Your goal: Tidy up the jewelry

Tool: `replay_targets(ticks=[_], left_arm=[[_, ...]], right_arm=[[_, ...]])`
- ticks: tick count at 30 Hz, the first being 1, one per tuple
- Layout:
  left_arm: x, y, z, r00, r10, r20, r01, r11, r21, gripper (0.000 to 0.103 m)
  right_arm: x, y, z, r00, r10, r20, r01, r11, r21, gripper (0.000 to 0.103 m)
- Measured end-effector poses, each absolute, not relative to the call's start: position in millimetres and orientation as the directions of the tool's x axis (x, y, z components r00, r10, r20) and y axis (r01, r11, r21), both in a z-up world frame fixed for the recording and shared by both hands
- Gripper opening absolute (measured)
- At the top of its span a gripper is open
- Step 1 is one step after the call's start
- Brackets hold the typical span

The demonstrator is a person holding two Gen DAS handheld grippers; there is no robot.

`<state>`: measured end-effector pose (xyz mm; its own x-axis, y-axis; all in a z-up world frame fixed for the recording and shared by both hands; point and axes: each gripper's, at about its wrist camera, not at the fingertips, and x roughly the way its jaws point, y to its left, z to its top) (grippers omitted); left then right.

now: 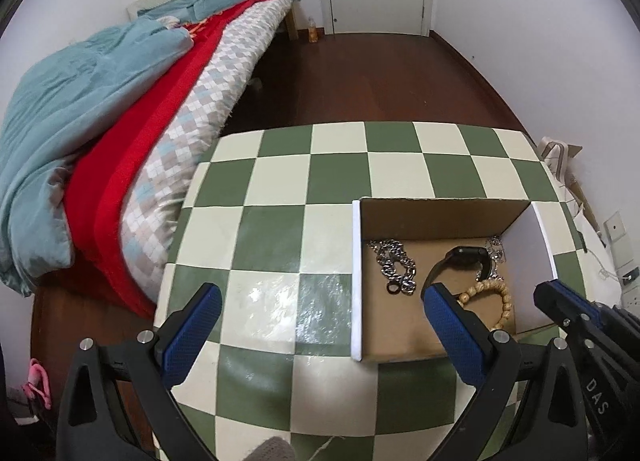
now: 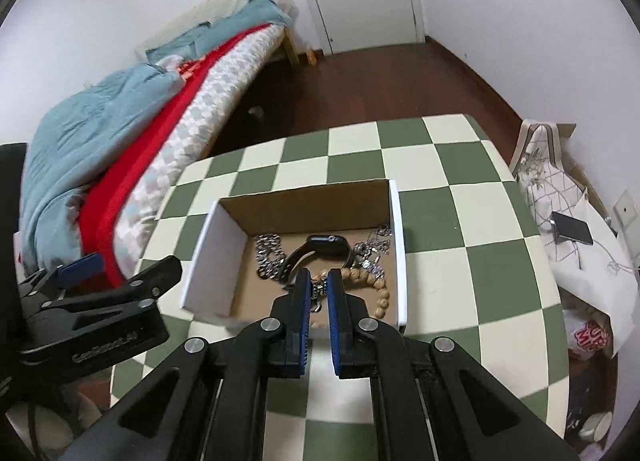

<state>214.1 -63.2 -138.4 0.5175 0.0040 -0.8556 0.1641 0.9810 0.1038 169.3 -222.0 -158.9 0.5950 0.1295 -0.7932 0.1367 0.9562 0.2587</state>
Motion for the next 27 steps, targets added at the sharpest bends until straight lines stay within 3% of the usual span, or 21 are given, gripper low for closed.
replay_targets(ticks=[3, 5, 7, 8, 12, 15, 27], left_arm=[[217, -64, -138, 0.506, -0.01, -0.863, 0.163, 0.983, 0.084, 0.103], [216, -65, -136, 0.503, -0.017, -0.864, 0.168, 0.983, 0.079, 0.103], [214, -64, -134, 0.503, -0.02, -0.864, 0.17, 0.982, 0.076, 0.103], [212, -64, -131, 0.504, -0.023, -0.863, 0.172, 0.982, 0.074, 0.103], [203, -62, -121, 0.511, -0.03, -0.859, 0.174, 0.982, 0.069, 0.103], [192, -59, -109, 0.523, -0.034, -0.852, 0.175, 0.982, 0.068, 0.103], [113, -41, -29, 0.609, -0.088, -0.788, 0.185, 0.982, 0.033, 0.103]], right_arm=[[178, -226, -166, 0.561, 0.117, -0.819, 0.155, 0.958, 0.243, 0.01], [180, -232, -167, 0.545, 0.104, -0.832, 0.175, 0.956, 0.235, 0.026], [180, -237, -165, 0.539, 0.08, -0.838, 0.199, 0.955, 0.22, 0.078], [179, -240, -162, 0.54, 0.07, -0.839, 0.208, 0.955, 0.213, 0.082], [171, -247, -154, 0.52, 0.007, -0.854, 0.255, 0.953, 0.163, 0.083], [165, -248, -148, 0.491, -0.048, -0.87, 0.283, 0.953, 0.107, 0.102], [103, -232, -78, 0.544, -0.122, -0.83, 0.296, 0.954, 0.054, 0.103]])
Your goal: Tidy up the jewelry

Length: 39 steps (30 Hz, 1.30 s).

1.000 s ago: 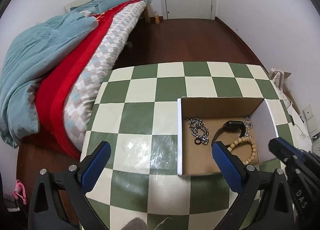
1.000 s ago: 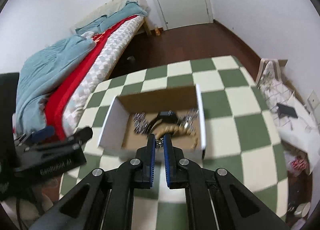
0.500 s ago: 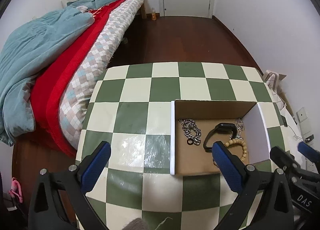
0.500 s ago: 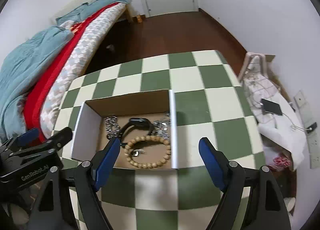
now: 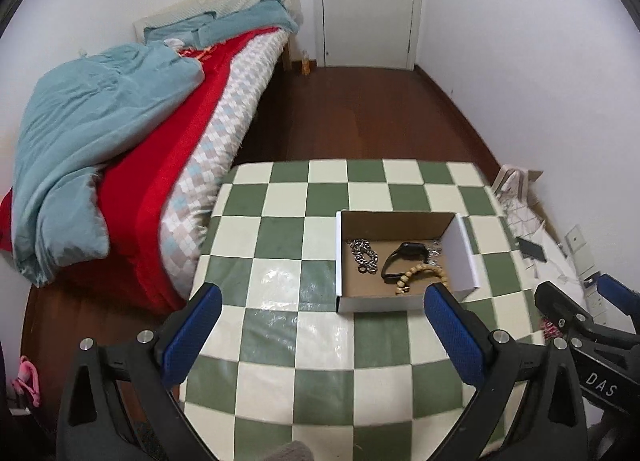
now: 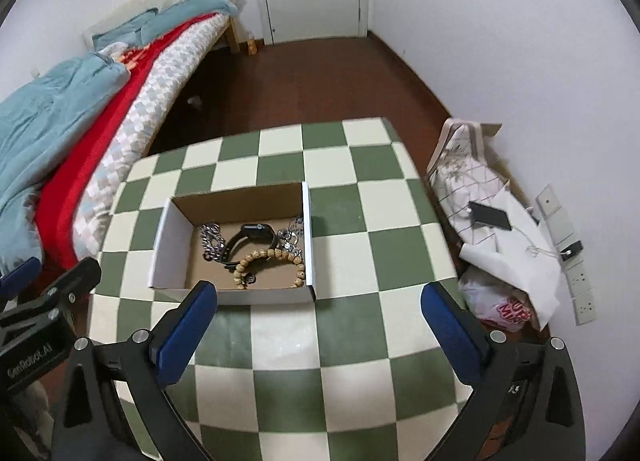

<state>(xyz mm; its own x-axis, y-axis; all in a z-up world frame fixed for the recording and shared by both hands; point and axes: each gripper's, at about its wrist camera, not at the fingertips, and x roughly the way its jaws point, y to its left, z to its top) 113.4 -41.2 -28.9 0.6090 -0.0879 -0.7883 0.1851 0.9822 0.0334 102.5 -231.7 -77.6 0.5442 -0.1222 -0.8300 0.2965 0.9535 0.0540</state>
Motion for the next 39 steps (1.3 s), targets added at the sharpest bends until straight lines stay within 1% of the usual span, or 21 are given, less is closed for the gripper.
replay_targets(ticks=[9, 13, 17, 28, 33, 39], left_arm=[[53, -20, 34, 0.674, -0.123, -0.728, 0.191, 0.981, 0.011, 0.103], [30, -14, 53, 0.688, -0.135, -0.713, 0.201, 0.98, 0.008, 0.103], [9, -9, 64, 0.69, -0.148, -0.709, 0.213, 0.977, 0.003, 0.103], [-29, -4, 75, 0.674, -0.178, -0.717, 0.237, 0.971, -0.019, 0.103], [-33, -4, 77, 0.669, -0.181, -0.721, 0.238, 0.971, -0.023, 0.103], [-22, -8, 82, 0.685, -0.156, -0.712, 0.215, 0.977, -0.008, 0.103]], right_arm=[[27, -213, 0, 0.631, -0.188, -0.752, 0.303, 0.953, 0.016, 0.103], [-9, -208, 30, 0.658, -0.224, -0.719, 0.315, 0.949, -0.007, 0.103], [-34, -202, 48, 0.669, -0.226, -0.708, 0.309, 0.951, -0.012, 0.103], [-86, -184, 80, 0.7, -0.205, -0.684, 0.289, 0.957, 0.009, 0.103], [-95, -181, 83, 0.697, -0.185, -0.693, 0.277, 0.961, 0.022, 0.103], [-94, -185, 86, 0.689, -0.201, -0.697, 0.288, 0.958, 0.008, 0.103]])
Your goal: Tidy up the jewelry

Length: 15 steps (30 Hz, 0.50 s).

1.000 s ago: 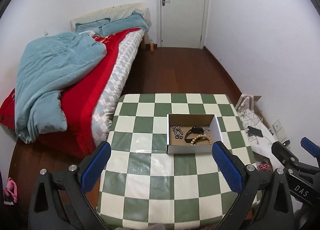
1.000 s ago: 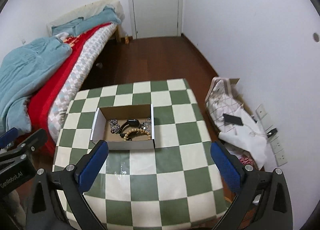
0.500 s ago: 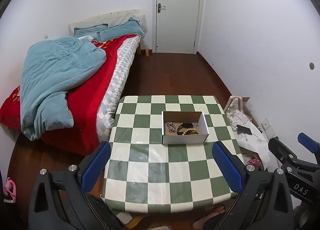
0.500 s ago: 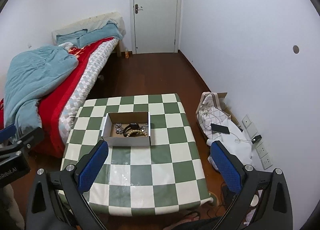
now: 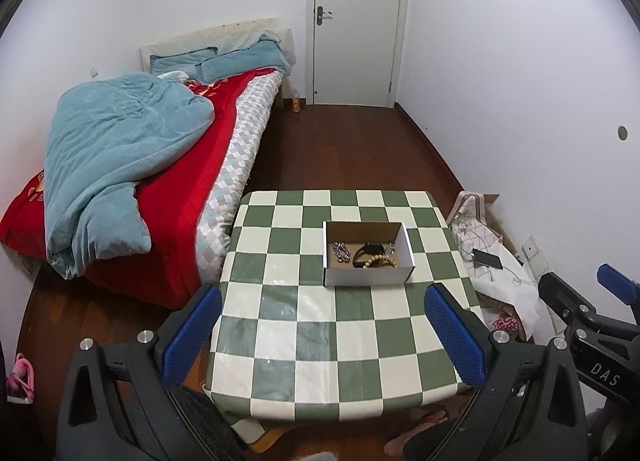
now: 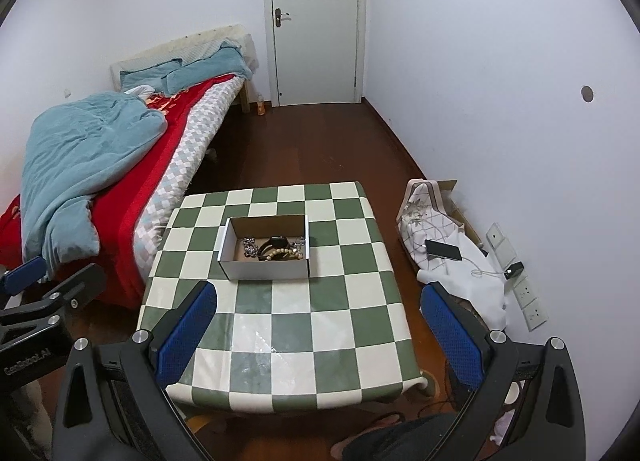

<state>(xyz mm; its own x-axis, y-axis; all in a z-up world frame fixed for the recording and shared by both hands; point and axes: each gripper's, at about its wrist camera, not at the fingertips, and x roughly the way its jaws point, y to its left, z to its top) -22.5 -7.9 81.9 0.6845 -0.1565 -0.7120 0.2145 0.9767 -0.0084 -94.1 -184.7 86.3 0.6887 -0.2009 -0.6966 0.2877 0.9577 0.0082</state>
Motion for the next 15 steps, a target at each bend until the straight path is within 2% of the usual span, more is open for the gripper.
replay_targets(ticks=[15], left_arm=[[33, -25, 68, 0.674, -0.103, -0.731, 0.172, 0.985, 0.021, 0.103]], right_arm=[[-33, -197, 83, 0.662, -0.244, -0.708, 0.311, 0.95, -0.037, 0.103]])
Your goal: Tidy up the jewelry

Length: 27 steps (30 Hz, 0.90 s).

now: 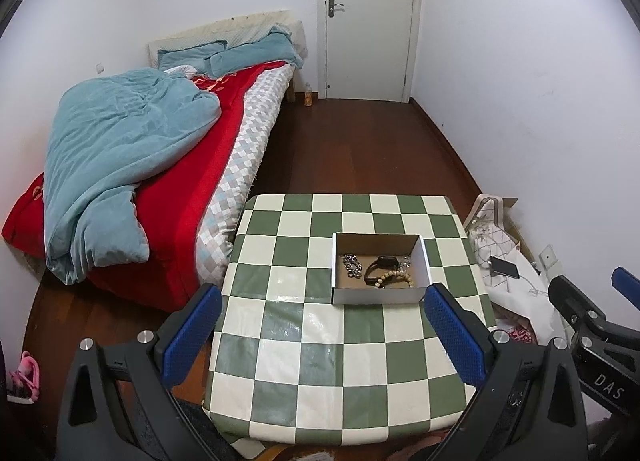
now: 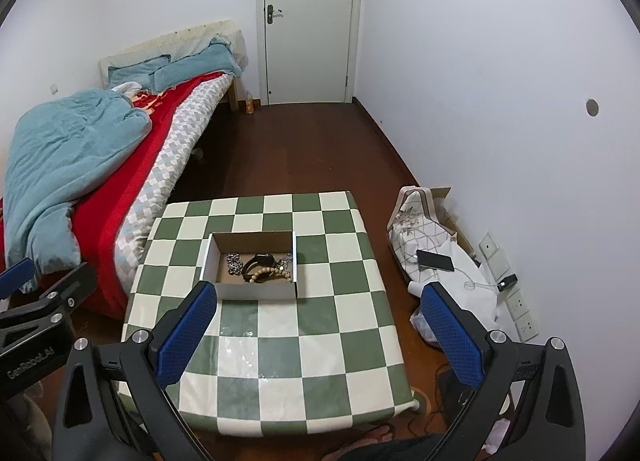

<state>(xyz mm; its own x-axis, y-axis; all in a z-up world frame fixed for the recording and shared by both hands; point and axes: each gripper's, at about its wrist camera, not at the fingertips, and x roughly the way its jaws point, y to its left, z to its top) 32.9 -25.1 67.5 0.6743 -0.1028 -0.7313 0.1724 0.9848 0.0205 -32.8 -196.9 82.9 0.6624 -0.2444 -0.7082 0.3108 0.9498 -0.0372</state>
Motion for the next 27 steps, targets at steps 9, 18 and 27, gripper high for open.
replay_targets(ticks=[9, 18, 27], left_arm=[[45, -27, 60, 0.656, -0.09, -0.749, 0.173, 0.984, 0.033, 0.103], [46, -27, 62, 0.655, -0.096, -0.749, 0.178, 0.984, 0.029, 0.103], [42, -26, 68, 0.676, -0.087, -0.732, 0.174, 0.984, 0.044, 0.103]], right_arm=[[-6, -201, 72, 0.637, -0.246, -0.73, 0.316, 0.948, -0.044, 0.103], [2, -202, 65, 0.612, -0.251, -0.749, 0.318, 0.946, -0.058, 0.103], [3, -201, 64, 0.602, -0.237, -0.763, 0.307, 0.95, -0.053, 0.103]])
